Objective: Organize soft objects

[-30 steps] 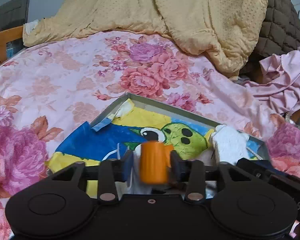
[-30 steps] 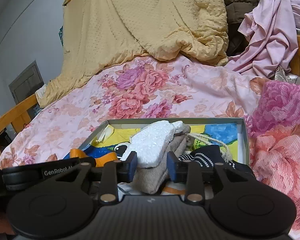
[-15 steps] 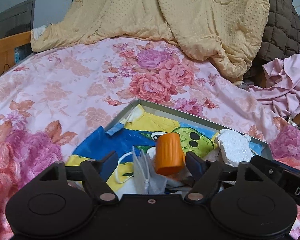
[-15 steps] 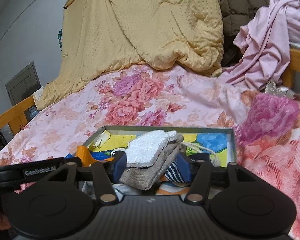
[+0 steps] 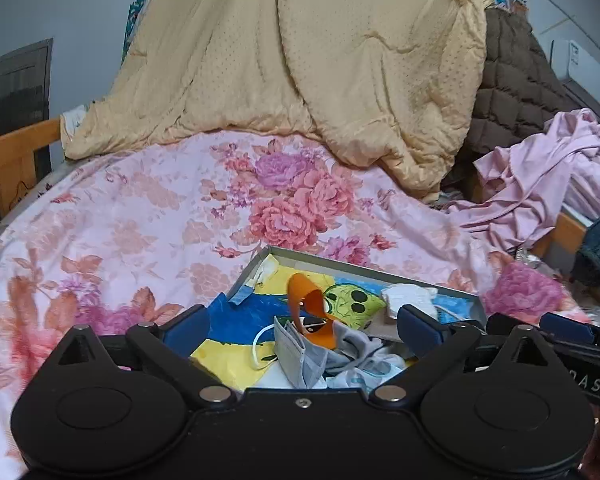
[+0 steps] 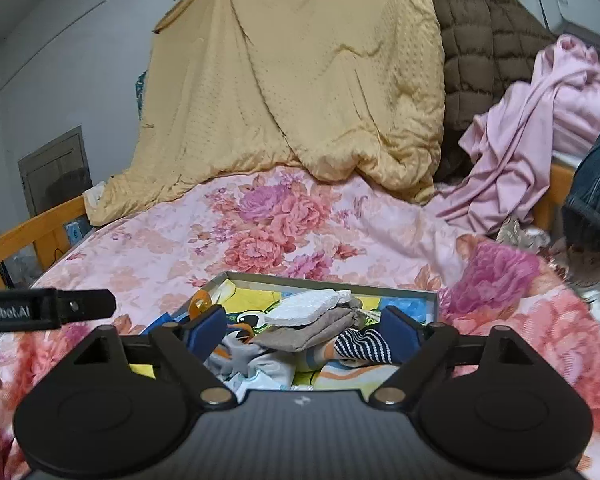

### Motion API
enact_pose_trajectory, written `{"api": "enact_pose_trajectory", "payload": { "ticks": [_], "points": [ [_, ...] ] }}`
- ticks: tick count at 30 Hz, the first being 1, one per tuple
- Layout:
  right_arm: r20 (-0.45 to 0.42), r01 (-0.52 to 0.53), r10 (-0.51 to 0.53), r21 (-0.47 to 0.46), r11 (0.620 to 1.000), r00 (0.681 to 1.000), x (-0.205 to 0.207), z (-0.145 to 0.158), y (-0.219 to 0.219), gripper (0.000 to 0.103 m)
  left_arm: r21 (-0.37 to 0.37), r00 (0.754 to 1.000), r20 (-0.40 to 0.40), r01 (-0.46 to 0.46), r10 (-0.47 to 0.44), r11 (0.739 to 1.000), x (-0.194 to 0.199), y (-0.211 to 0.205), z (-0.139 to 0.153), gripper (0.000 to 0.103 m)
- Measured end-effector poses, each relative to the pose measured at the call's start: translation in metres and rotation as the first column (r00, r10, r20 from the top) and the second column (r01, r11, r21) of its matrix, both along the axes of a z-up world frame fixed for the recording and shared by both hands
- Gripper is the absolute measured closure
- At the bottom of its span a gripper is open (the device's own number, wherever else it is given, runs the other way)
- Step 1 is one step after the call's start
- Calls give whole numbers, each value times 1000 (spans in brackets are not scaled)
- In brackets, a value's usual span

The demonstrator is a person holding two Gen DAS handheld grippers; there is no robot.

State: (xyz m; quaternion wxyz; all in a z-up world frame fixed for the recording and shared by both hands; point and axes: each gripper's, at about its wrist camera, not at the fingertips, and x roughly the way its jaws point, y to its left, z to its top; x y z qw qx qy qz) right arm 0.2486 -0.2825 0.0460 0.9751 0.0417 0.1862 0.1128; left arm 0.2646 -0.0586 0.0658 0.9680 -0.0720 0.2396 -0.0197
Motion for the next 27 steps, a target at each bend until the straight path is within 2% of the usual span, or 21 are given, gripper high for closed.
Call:
{"api": "enact_pose_trajectory", "payload": {
  "ticks": [4,8,13,17,18,21,27],
  "points": [
    [28,-4,5,-44,999,1000,-30,8,7,11,31,999,-38,30,-29,999,-27,3,18,2],
    [41,-6,8,-36,999,999,-55,15,14,10,88,995,-21,103,-101,991,-62,9,35,1],
    [75,-17,19,-34,999,997,-90,26,18,5,61,996,1,89,-89,994,-96,26,38,1],
    [108,-13,15,-27,1000,994,-118,34,16,2,44,994,76,75,-78,996,-123,36,31,1],
    [113,-10,13,-28,1000,993,-125,35,16,2,26,993,102,60,-62,998,-128,38,28,1],
    [121,-6,11,-40,999,993,-140,38,15,1,-77,994,113,13,-4,997,-144,45,21,1],
    [109,-5,12,-70,998,994,-161,34,12,1,-51,979,201,-11,21,999,-170,42,9,1]
  ]
}}
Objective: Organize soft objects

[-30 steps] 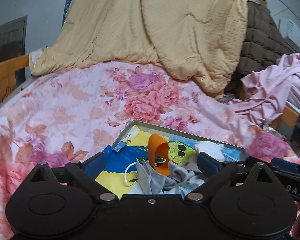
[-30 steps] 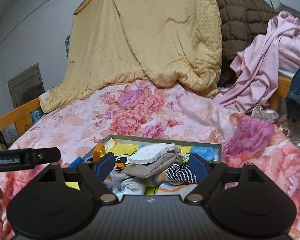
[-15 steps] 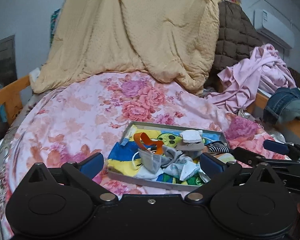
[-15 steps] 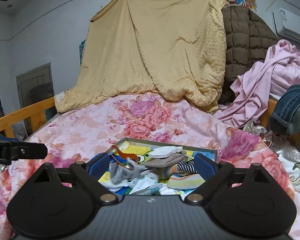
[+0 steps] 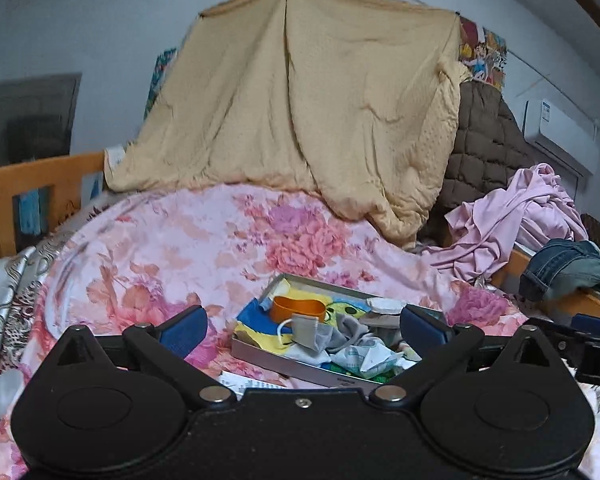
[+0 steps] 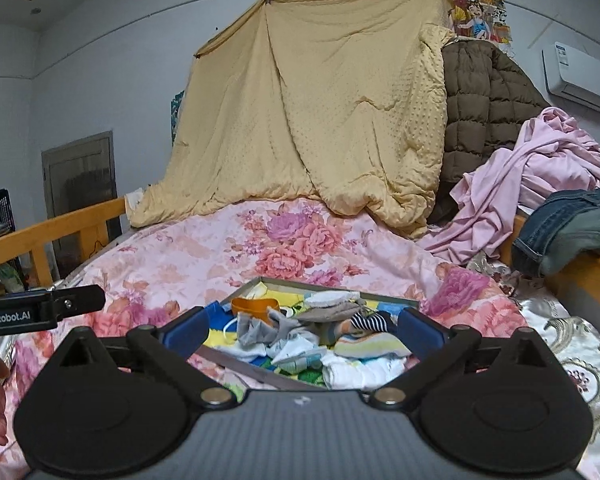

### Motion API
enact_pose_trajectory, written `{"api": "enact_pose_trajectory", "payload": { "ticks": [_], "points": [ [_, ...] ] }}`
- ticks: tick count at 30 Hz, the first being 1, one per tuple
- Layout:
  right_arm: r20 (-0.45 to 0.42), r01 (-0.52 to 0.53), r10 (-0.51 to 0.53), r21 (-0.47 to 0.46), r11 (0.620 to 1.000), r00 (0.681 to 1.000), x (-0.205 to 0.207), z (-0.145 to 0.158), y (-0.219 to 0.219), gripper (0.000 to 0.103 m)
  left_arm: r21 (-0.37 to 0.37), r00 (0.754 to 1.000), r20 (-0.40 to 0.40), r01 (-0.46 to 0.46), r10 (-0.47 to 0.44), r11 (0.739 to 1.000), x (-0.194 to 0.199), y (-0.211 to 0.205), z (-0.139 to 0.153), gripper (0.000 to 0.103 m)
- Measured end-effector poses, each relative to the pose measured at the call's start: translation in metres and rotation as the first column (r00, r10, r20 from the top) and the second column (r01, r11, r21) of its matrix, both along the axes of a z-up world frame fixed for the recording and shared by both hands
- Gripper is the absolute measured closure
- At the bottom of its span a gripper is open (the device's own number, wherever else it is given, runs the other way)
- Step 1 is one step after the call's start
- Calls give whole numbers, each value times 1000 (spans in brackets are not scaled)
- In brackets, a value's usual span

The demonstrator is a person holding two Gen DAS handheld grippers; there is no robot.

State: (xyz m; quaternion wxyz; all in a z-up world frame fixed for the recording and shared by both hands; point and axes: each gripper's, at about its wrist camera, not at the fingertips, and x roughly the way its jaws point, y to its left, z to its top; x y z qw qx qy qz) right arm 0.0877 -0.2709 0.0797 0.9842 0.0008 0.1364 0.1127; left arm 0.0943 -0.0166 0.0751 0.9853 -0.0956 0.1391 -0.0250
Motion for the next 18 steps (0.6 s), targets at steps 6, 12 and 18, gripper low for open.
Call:
{"api": "enact_pose_trajectory", "payload": {
  "ticks": [6,12,18],
  "points": [
    [-18,0,0,-7,1000,1000,-13,-9,-2,1,-1,1000,-7,-15,15,1000,-19,-2,-13,1],
    [-19,-8,8,-6,1000,1000,-23,-16,0,1,22,1000,-5,-21,21,1000,-31,-2,-14,1],
    [-8,4,-4,1,1000,1000,-34,-24,-1,1,81,1000,-3,-25,25,996,-43,-11,-16,1]
  ]
}}
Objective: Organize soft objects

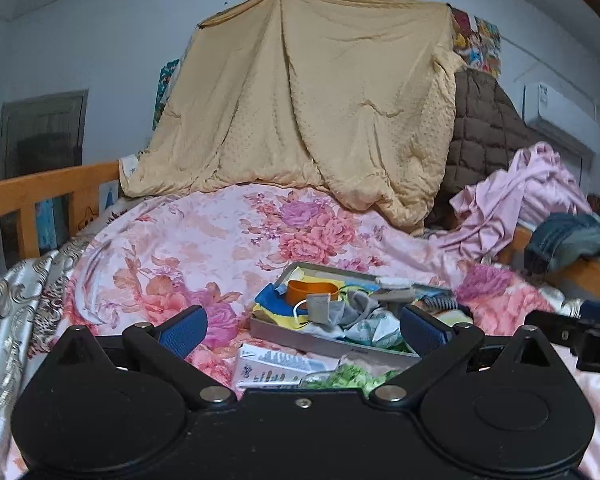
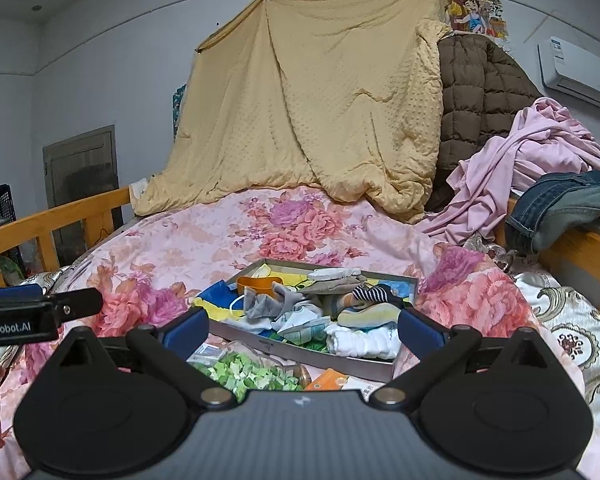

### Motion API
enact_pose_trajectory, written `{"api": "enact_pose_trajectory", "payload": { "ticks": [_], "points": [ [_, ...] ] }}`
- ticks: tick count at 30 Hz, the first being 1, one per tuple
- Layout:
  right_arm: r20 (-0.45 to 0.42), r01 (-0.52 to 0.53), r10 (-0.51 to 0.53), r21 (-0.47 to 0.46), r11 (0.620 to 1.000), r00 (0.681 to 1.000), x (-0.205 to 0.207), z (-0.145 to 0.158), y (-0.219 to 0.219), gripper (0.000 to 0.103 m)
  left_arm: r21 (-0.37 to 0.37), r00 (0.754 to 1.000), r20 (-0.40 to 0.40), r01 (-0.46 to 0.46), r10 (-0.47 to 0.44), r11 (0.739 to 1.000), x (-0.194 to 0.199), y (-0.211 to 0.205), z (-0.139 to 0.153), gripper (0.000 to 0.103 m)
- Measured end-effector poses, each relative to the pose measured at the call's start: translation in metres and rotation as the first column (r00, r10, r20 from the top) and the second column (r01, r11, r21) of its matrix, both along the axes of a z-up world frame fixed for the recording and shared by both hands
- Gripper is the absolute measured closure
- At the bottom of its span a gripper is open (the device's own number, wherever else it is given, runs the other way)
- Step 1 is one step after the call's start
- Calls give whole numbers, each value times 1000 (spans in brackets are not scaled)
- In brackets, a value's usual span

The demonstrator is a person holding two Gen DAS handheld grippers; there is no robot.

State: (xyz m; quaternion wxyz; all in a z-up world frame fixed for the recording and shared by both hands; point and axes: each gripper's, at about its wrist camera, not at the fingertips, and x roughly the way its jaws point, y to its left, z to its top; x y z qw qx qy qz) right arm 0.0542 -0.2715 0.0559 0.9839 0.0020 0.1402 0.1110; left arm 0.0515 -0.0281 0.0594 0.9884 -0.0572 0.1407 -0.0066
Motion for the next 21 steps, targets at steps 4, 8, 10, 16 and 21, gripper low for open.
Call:
{"api": "enact_pose_trajectory", "payload": {
  "ticks": [4,8,10,16,21],
  "points": [
    [-10,22,-23,-5,1000,1000,-6,-10,2,1,36,1000,-15,16,-15,999,-6,-5,-4,1],
    [-30,40,-40,-1,999,999,-12,-19,2,1,37,999,-46,22,-20,999,-8,-4,-10,1],
    [-37,40,-41,-7,999,998,-15,-23,3,1,36,998,-65,21,-18,999,-9,-4,-15,1],
    [-44,54,-56,-33,998,997,-22,-30,5,1,0,992,-127,24,-23,1000,-11,-4,-32,1],
    [-55,89,-90,-24,996,994,-27,-37,0,1,33,990,-137,41,-36,999,-17,-9,-41,1]
  ]
}}
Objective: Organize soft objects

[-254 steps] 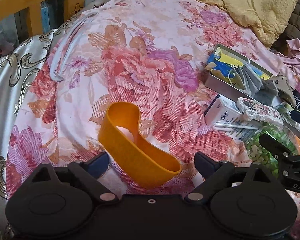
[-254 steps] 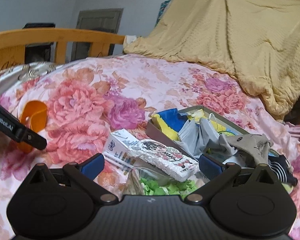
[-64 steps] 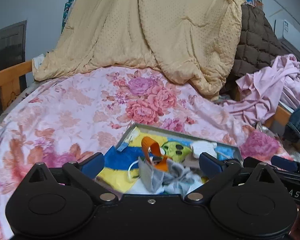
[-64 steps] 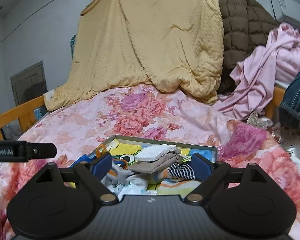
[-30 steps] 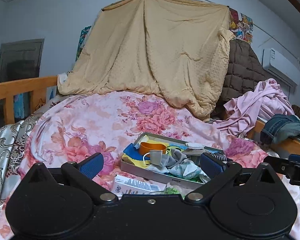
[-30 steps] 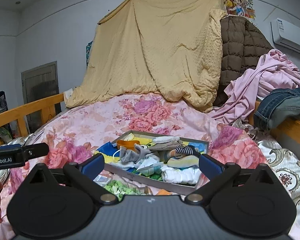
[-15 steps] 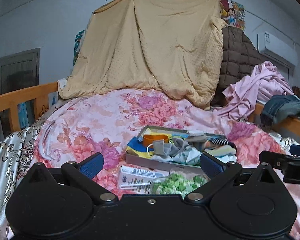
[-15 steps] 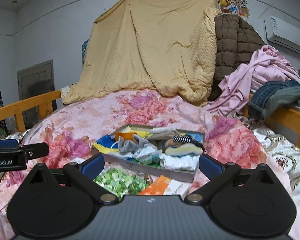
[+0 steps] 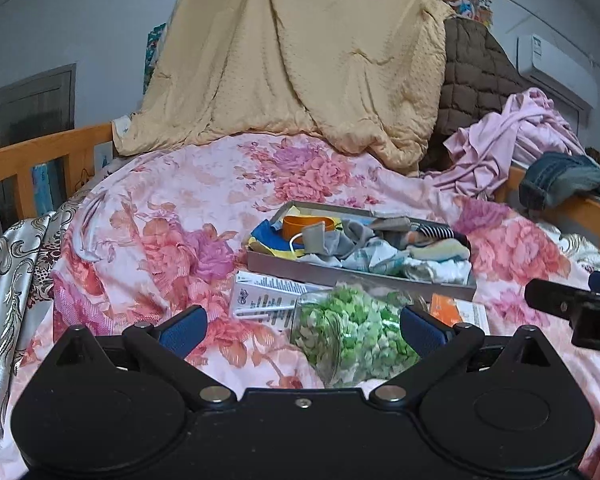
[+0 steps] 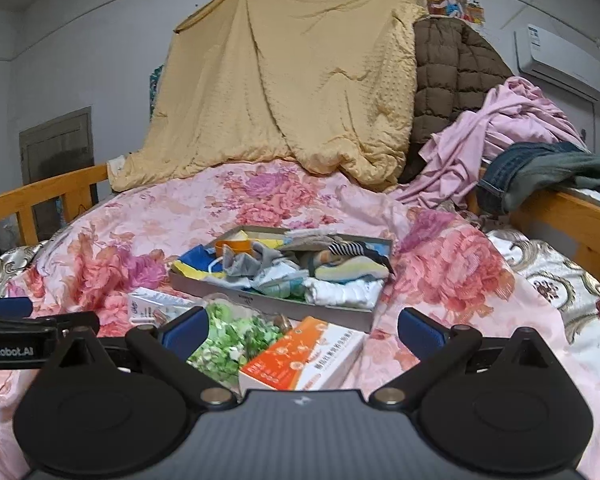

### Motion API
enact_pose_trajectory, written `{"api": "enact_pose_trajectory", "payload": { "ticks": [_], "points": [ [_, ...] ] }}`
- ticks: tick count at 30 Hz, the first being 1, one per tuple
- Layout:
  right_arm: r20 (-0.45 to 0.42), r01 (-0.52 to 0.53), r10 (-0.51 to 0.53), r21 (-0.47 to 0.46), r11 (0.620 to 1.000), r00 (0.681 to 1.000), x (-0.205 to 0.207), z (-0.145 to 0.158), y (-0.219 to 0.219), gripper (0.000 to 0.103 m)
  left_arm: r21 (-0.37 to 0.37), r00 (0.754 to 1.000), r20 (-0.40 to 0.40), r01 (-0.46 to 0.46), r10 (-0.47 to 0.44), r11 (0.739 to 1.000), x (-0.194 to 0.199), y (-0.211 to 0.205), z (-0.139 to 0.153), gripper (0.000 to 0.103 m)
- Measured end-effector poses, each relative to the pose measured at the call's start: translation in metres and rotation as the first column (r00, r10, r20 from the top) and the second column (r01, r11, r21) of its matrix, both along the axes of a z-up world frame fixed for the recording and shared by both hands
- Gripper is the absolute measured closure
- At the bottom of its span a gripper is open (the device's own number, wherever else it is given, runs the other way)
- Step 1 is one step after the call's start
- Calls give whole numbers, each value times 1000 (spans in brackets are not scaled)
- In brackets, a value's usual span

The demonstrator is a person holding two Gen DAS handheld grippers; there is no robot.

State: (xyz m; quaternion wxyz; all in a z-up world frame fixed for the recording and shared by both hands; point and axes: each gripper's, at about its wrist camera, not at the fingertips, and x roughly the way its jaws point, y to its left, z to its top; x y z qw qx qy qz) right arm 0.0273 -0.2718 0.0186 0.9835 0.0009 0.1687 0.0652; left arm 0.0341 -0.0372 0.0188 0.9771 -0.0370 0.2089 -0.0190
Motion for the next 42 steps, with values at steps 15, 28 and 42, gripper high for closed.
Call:
{"api": "enact_pose_trajectory", "payload": {
  "ticks": [15,28,42],
  "points": [
    [-79,59,-51,101,993,996,-8,-17,-17,0,3,991,-99,87,-87,996,2,-6,-9,1],
    [-96,87,-80,77,993,992,-15,-25,-9,0,-18,992,-83,95,-96,995,-3,0,-10,1],
    [-65,70,-67,44,997,996,-23,-28,4,0,-29,993,-75,86,-87,996,-5,5,-12,1]
  ]
}}
